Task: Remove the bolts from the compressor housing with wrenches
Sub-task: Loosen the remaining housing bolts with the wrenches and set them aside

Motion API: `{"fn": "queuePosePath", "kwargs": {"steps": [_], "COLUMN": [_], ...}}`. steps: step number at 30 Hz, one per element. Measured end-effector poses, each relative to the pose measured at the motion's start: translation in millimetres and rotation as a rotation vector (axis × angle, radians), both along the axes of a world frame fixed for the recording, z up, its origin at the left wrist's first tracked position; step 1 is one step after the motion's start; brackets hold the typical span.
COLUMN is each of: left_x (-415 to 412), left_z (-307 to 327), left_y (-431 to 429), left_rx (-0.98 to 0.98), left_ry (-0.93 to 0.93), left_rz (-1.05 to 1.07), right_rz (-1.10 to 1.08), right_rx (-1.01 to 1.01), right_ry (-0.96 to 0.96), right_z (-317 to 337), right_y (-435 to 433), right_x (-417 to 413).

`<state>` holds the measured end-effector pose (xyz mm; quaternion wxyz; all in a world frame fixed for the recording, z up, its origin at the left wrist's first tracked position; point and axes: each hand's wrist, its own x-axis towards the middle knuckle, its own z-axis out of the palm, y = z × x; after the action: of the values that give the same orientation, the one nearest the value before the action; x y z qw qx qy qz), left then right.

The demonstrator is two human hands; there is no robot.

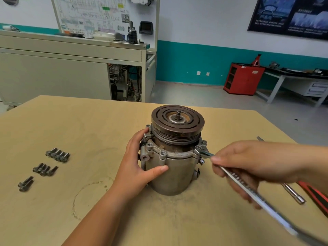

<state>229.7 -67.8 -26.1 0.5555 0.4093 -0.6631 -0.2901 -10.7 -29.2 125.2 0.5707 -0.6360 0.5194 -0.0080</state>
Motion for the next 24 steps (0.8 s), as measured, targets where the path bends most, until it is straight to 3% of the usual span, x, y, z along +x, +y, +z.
{"fn": "queuePosePath", "kwargs": {"steps": [4,7,11,14,19,24], "left_x": [-1,0,-1,-1,-1,-2], "left_z": [0,0,0,1,2,3], "left_y": [0,0,1,1,1,3], "left_rx": [-0.001,-0.003,0.002,0.004,0.008,0.015], "left_ry": [0.006,0.005,0.005,0.004,0.005,0.009], "left_rz": [-0.002,0.002,0.0,0.001,0.0,0.001], "right_rz": [0.248,0.293,0.282,0.178,0.072,-0.263], "right_rx": [-0.347,-0.621,-0.639,-0.517,-0.094,0.069], "right_ry": [0.467,0.478,0.453,0.315,-0.019,-0.453], "right_z": [24,24,27,25,-2,-18], "right_y": [-38,-58,-61,-49,-10,29], "right_x": [-16,-16,-29,-45,-37,9]}}
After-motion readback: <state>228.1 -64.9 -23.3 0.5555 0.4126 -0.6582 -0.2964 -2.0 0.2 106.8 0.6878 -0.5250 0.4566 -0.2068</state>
